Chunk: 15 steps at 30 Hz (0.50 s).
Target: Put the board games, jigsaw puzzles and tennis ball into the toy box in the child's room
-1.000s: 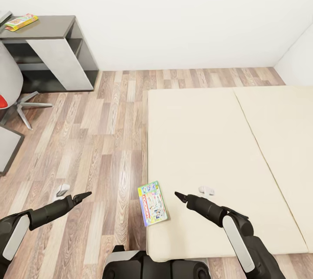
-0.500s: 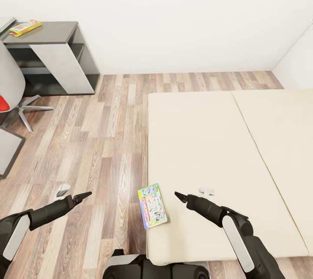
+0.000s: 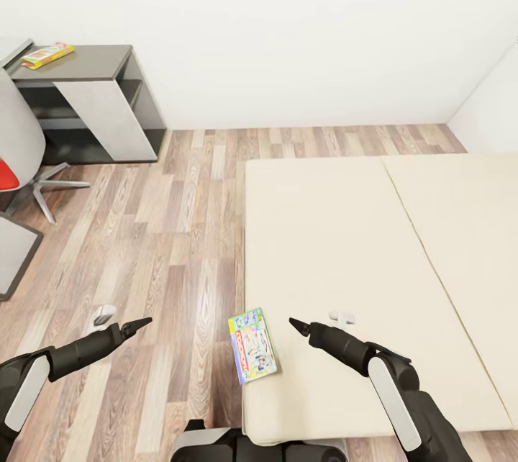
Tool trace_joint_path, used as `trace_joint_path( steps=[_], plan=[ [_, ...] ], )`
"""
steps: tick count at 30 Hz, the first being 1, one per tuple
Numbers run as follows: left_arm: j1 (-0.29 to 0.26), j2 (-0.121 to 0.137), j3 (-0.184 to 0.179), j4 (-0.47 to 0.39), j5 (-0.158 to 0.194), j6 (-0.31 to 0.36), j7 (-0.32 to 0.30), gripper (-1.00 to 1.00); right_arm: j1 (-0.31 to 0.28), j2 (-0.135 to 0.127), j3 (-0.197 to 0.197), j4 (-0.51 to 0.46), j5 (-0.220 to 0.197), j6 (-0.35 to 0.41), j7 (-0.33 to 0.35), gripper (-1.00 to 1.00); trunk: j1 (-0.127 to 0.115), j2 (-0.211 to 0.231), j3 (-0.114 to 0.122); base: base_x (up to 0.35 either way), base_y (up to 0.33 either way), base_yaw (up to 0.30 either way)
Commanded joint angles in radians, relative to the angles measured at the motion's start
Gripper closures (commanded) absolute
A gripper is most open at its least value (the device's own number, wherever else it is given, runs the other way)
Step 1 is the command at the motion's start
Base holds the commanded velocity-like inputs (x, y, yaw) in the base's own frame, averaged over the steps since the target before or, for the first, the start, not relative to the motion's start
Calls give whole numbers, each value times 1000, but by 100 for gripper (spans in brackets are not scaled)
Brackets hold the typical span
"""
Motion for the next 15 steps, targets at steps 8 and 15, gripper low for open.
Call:
trace_joint_path(
  steps=[8,15],
  plan=[
    [0,1,1,0,2,5,-3,-100,0,-1,0,-1,-2,4,0,-100,1,-1,12,0,0,0],
    [-1,2,1,-1,2,5,-4,-100,0,0,1,-1,-1,4,-1,-100,1,-1,23,0,0,0]
  ],
)
